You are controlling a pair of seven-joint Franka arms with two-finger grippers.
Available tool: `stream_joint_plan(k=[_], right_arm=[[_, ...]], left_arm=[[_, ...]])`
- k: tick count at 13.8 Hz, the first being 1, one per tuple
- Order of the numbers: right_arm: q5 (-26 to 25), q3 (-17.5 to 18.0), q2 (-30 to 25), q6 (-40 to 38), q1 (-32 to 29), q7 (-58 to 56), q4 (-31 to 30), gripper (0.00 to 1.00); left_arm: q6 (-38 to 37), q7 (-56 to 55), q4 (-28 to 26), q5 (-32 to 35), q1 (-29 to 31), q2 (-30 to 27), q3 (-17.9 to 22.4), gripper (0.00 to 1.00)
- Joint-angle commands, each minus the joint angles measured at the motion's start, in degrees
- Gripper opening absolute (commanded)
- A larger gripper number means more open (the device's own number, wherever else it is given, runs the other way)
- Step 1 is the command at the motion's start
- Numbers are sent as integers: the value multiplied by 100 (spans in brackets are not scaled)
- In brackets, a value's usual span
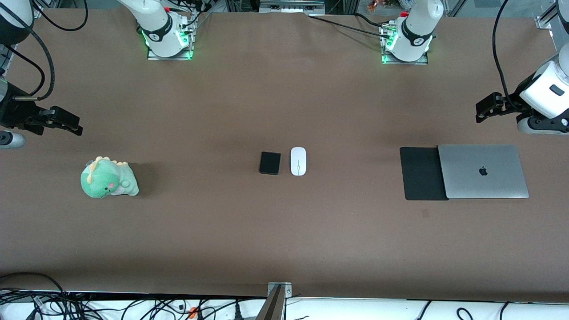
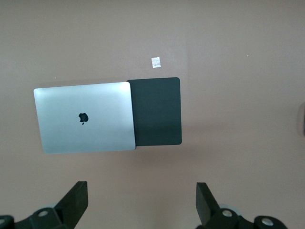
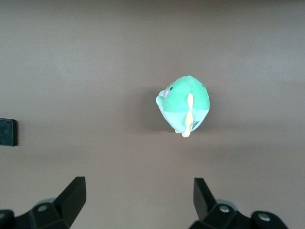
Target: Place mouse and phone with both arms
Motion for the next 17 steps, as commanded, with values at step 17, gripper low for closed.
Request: stream_joint_plan(k=[17], right_arm=[[-83, 14, -30, -55, 66, 62, -56, 100]], left_arm=[[1427, -929, 798, -929, -2456, 2583, 21, 100]])
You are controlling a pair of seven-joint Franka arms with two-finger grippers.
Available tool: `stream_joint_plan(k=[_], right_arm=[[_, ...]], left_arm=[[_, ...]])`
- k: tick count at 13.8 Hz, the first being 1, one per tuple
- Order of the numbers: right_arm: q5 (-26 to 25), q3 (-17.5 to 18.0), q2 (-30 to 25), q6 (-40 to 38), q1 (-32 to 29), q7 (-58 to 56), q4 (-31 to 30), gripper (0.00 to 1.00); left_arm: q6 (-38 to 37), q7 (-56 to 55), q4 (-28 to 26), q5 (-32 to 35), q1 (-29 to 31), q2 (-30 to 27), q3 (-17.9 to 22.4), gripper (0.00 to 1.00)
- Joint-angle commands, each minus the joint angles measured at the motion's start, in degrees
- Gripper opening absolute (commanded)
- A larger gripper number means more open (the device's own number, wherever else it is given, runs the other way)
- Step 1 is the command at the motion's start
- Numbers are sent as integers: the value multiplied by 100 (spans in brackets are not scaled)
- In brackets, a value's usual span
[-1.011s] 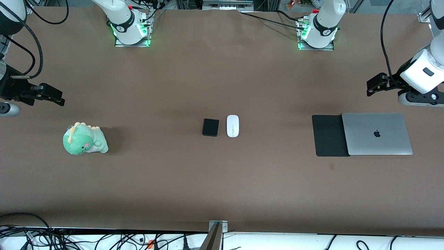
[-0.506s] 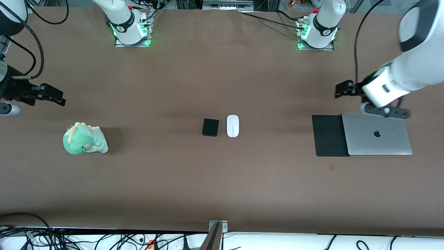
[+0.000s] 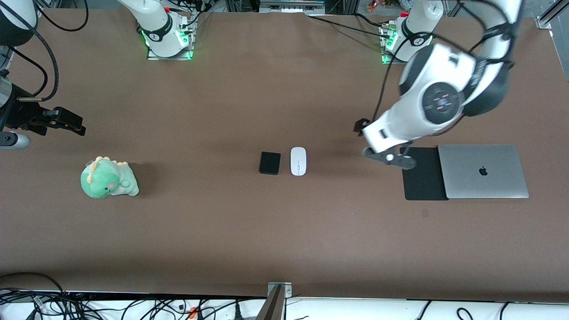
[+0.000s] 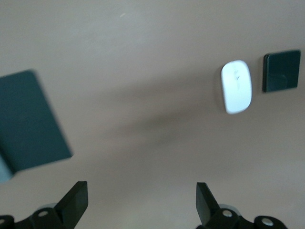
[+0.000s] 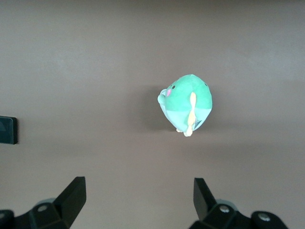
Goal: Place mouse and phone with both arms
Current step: 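Move the left gripper over the white mouse and lower onto it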
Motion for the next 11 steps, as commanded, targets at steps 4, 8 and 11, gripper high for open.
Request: stream_joint_plan(k=[4, 8, 11], right_arm=[[-83, 10, -36, -43, 40, 71, -36, 100], [-92, 10, -36, -43, 84, 71, -45, 100], [-92, 1, -27, -43, 84, 71, -45, 100]], left_arm=[[2286, -1008, 489, -10, -805, 1305, 110, 100], [3475, -1569, 453, 384, -1182, 1991, 119, 100], [3723, -2125, 427, 1130, -1386, 2230, 136, 100]])
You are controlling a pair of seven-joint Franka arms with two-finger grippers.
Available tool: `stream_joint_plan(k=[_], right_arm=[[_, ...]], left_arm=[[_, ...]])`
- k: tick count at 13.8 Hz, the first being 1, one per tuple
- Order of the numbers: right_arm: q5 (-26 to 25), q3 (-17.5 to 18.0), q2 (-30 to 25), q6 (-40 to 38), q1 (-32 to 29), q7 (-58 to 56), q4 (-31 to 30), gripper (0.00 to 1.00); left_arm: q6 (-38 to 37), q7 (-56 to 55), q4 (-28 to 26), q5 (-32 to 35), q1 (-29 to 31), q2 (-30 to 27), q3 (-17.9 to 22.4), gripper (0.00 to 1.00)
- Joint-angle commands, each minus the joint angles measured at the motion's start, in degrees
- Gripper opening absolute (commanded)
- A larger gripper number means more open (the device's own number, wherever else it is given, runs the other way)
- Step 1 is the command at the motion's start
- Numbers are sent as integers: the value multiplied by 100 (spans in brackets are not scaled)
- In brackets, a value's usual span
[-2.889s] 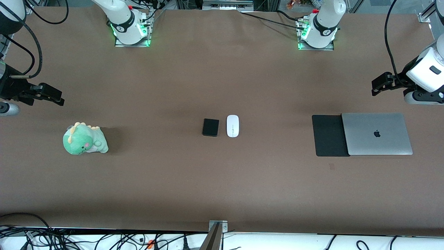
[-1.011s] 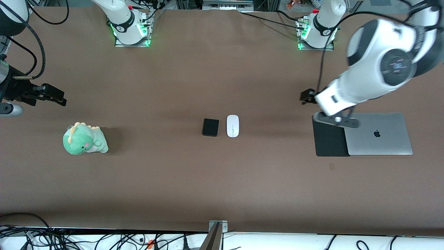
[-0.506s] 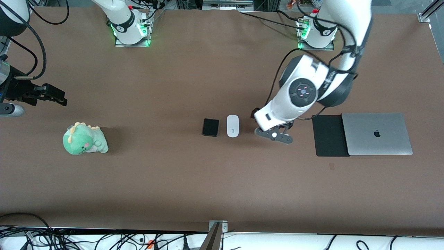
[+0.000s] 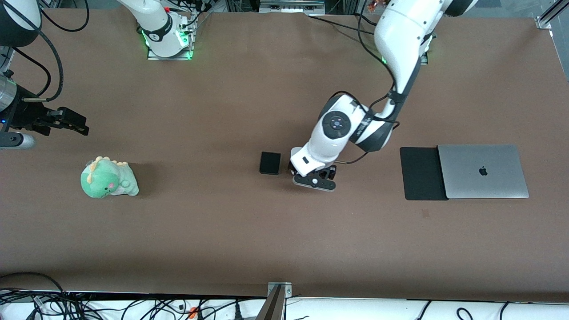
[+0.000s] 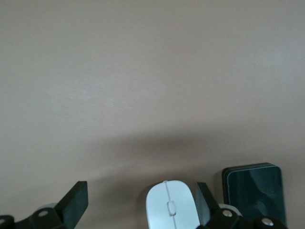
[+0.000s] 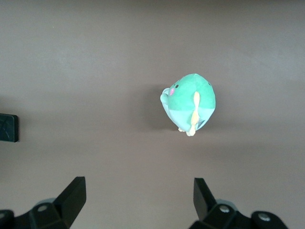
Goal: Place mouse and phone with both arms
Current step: 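Move the left gripper over the white mouse and lower onto it, then close the left gripper on the white mouse and lift it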
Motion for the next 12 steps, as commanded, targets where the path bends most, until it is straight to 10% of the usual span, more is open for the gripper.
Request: stream_joint_plan(k=[1, 12], right_arm=[[-100, 0, -44, -36, 29, 71, -40, 100], [-100, 0, 53, -27, 117, 62, -84, 100]], left_arm=[[46, -323, 133, 476, -170, 189, 111, 100], [398, -903, -429, 459, -531, 322, 76, 100]])
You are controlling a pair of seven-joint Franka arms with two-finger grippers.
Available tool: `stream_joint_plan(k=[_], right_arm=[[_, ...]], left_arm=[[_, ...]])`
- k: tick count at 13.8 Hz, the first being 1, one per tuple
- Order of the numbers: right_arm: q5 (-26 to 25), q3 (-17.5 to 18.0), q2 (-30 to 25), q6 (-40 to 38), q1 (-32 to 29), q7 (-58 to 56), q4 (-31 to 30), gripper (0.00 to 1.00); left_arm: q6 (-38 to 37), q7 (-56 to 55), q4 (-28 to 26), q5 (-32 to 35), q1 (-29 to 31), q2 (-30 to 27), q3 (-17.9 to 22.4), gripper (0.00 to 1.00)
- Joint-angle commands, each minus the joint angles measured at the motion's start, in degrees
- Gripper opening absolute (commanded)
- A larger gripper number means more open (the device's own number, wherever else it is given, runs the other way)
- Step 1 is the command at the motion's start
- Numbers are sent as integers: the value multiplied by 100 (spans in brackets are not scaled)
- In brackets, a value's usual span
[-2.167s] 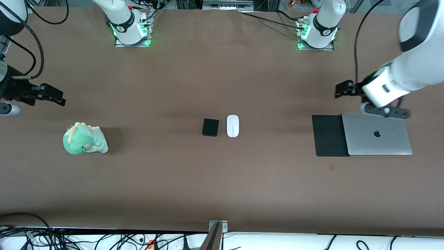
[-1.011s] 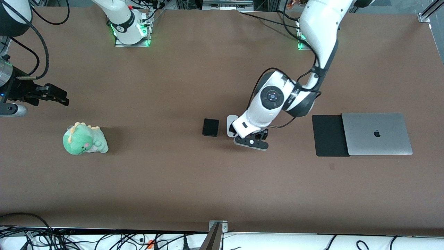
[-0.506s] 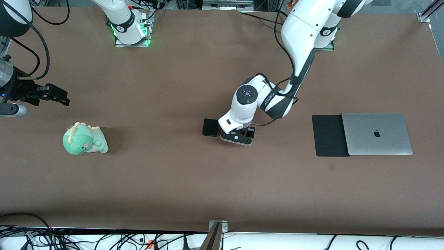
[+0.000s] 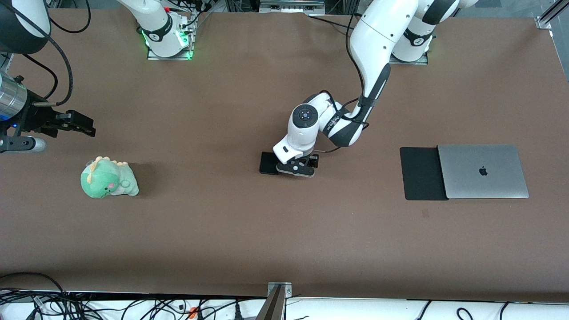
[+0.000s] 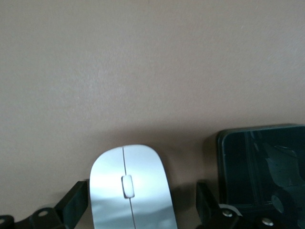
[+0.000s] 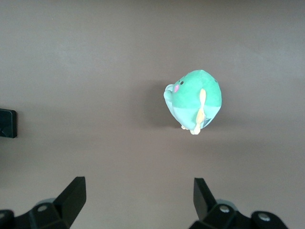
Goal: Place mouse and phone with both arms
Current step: 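Close the left gripper on the white mouse and lift it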
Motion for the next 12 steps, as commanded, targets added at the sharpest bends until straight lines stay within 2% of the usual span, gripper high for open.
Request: stream_joint_plan(k=[1, 2, 3, 4, 5, 7, 8, 12], right_arm=[[-109, -1, -26, -25, 38, 62, -23, 100], [-109, -1, -26, -25, 46, 62, -23, 100], [-109, -1, -17, -25, 46, 62, -23, 100], [-170, -1, 1, -25, 46, 71, -23, 100], [-258, -1, 1, -16, 55, 71, -23, 100], [-302, -1, 1, -25, 64, 79, -23, 100], [-302, 7, 1, -25, 64, 71, -23, 100], [-311, -1, -8, 2, 64, 71, -23, 100]], left_arm=[[48, -42, -155, 132, -13, -104, 64, 100], [30, -7, -155, 149, -13, -130, 55, 81], [4, 2, -147, 149, -4, -148, 55, 56], [4, -24, -147, 149, -13, -157, 55, 40], [4, -85, -147, 132, -22, -157, 47, 32], [-23, -86, -147, 132, -13, -235, 46, 25], [-66, -86, -147, 123, 5, -314, 46, 25], [-1197, -33, -85, 132, 329, -972, 46, 25]])
